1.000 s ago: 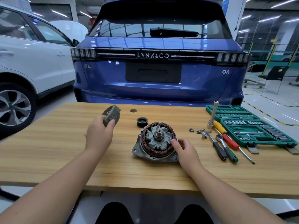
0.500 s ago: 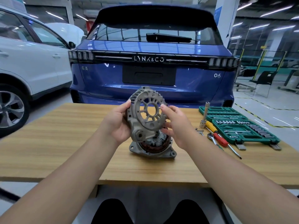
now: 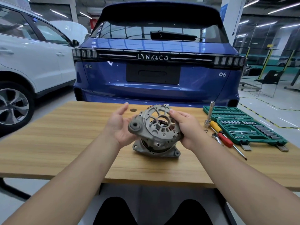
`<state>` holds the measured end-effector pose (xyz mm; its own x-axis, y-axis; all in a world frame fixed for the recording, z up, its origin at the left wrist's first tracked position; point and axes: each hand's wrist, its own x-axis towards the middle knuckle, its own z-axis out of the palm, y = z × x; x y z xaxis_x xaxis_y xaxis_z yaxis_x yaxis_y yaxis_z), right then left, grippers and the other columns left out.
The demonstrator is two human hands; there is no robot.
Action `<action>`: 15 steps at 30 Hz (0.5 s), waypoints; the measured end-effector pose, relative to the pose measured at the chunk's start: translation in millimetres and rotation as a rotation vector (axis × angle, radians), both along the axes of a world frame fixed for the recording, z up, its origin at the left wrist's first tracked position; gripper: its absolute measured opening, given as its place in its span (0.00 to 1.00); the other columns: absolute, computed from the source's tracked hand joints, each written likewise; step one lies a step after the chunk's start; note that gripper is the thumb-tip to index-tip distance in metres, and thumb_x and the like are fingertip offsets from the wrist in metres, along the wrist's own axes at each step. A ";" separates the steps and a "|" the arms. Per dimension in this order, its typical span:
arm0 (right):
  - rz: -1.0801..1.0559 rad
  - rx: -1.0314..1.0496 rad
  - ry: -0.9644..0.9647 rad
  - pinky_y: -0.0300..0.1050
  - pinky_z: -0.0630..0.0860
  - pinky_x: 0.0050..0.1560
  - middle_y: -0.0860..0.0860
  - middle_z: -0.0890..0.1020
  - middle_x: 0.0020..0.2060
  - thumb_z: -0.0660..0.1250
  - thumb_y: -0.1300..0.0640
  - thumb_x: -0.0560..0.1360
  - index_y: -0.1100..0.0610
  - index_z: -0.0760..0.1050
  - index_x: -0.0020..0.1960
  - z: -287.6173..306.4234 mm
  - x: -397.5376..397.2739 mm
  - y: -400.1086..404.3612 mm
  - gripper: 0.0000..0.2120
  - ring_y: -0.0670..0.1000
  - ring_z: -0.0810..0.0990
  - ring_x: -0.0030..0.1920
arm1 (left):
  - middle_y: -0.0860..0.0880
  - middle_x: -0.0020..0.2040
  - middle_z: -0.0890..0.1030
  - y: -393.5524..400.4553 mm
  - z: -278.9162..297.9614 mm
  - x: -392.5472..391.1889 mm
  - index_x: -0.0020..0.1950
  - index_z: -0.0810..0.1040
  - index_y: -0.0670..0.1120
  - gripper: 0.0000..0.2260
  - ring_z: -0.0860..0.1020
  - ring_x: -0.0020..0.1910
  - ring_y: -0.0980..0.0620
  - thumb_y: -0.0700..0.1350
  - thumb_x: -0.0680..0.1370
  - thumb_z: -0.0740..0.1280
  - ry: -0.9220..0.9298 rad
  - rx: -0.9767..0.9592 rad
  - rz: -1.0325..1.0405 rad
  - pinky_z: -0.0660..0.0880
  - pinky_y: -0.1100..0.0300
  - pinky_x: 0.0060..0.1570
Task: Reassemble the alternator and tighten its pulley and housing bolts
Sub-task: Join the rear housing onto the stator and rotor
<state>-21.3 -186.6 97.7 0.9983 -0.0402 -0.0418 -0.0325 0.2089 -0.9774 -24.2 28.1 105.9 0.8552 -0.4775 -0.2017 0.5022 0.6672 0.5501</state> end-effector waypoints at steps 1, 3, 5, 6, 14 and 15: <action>-0.041 0.041 0.009 0.55 0.84 0.47 0.58 0.87 0.48 0.72 0.52 0.77 0.59 0.80 0.58 -2.0 2.0 2.2 0.14 0.60 0.87 0.48 | 0.29 0.65 0.79 -0.1 -5.4 0.2 0.72 0.68 0.38 0.35 0.80 0.61 0.27 0.64 0.78 0.67 -0.032 -0.046 0.091 0.78 0.30 0.58; -0.107 0.099 0.048 0.59 0.84 0.51 0.58 0.87 0.47 0.73 0.53 0.77 0.59 0.80 0.58 -5.8 5.7 6.4 0.13 0.60 0.87 0.48 | 0.34 0.62 0.83 -7.2 -19.7 -2.8 0.70 0.70 0.40 0.40 0.83 0.59 0.33 0.69 0.70 0.71 -0.145 0.010 0.267 0.81 0.38 0.56; -0.157 0.114 0.071 0.60 0.84 0.50 0.57 0.88 0.45 0.74 0.53 0.77 0.59 0.80 0.57 -9.6 8.7 9.5 0.13 0.59 0.87 0.47 | 0.38 0.60 0.85 -19.5 -34.1 -10.0 0.69 0.75 0.42 0.39 0.84 0.58 0.39 0.68 0.67 0.73 -0.292 0.133 0.308 0.82 0.45 0.53; -0.184 0.100 0.063 0.59 0.84 0.50 0.56 0.88 0.44 0.74 0.53 0.77 0.57 0.80 0.56 -12.1 11.0 10.2 0.12 0.59 0.87 0.47 | 0.39 0.60 0.85 -24.0 -39.3 -12.1 0.67 0.79 0.43 0.35 0.84 0.59 0.40 0.65 0.68 0.74 -0.359 0.188 0.310 0.82 0.46 0.53; -0.235 -0.250 -0.022 0.59 0.81 0.58 0.50 0.80 0.62 0.65 0.43 0.80 0.46 0.69 0.74 -41.2 14.9 21.2 0.23 0.53 0.81 0.58 | 0.41 0.51 0.87 -24.4 -50.9 11.0 0.63 0.80 0.45 0.18 0.87 0.48 0.42 0.44 0.74 0.70 -0.348 0.325 0.437 0.83 0.51 0.41; -0.230 -0.258 -0.027 0.58 0.81 0.57 0.50 0.80 0.62 0.65 0.43 0.80 0.46 0.69 0.74 -45.0 14.6 21.5 0.24 0.53 0.81 0.58 | 0.42 0.50 0.87 -23.6 -53.1 13.8 0.62 0.81 0.45 0.15 0.87 0.46 0.43 0.42 0.76 0.69 -0.335 0.340 0.443 0.83 0.53 0.39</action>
